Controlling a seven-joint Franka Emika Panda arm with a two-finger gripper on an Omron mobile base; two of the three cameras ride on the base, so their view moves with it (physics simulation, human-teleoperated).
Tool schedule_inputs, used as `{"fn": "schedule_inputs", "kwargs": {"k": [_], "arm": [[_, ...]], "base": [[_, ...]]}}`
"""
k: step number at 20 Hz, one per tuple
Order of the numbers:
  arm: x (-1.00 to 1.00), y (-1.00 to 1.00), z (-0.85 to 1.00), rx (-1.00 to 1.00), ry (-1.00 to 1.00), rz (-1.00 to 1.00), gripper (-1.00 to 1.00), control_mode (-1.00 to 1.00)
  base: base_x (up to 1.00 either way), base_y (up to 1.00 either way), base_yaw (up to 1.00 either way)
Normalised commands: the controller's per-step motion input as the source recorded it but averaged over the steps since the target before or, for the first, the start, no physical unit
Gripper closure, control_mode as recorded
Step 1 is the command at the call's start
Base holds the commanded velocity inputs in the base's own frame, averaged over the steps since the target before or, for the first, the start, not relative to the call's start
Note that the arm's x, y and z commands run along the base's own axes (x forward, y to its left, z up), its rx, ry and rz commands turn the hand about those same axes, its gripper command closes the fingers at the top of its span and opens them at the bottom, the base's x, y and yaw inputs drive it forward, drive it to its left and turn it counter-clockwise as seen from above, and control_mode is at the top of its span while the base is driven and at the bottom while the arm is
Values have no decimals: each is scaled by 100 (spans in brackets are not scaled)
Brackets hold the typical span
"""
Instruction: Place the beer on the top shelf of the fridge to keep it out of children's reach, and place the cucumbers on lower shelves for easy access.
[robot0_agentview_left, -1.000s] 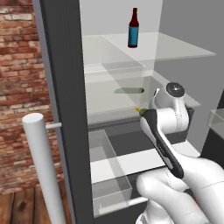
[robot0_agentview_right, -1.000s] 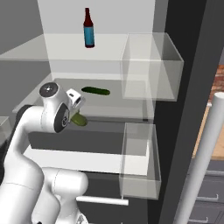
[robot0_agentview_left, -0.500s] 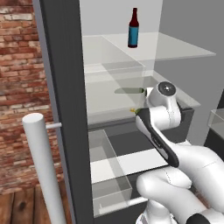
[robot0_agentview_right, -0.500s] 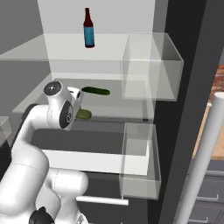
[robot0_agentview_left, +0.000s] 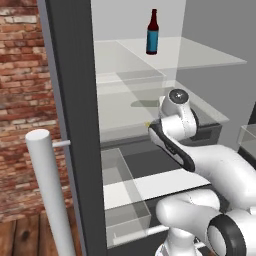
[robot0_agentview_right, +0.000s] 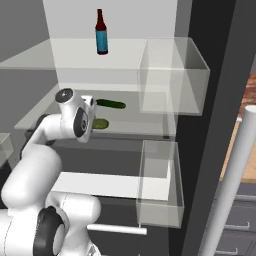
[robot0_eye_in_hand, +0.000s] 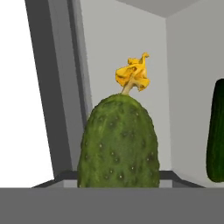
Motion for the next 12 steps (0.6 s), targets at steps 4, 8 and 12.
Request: {"fn": "schedule_inputs", "kwargs": {"k": [4, 8, 12], "arm": [[57, 0, -9, 0, 0, 0, 100, -100], [51, 0, -21, 0, 0, 0, 100, -100], [49, 0, -39, 0, 2, 0, 100, -100]], "base": [[0, 0, 0], [0, 0, 0], [0, 0, 0]]}}
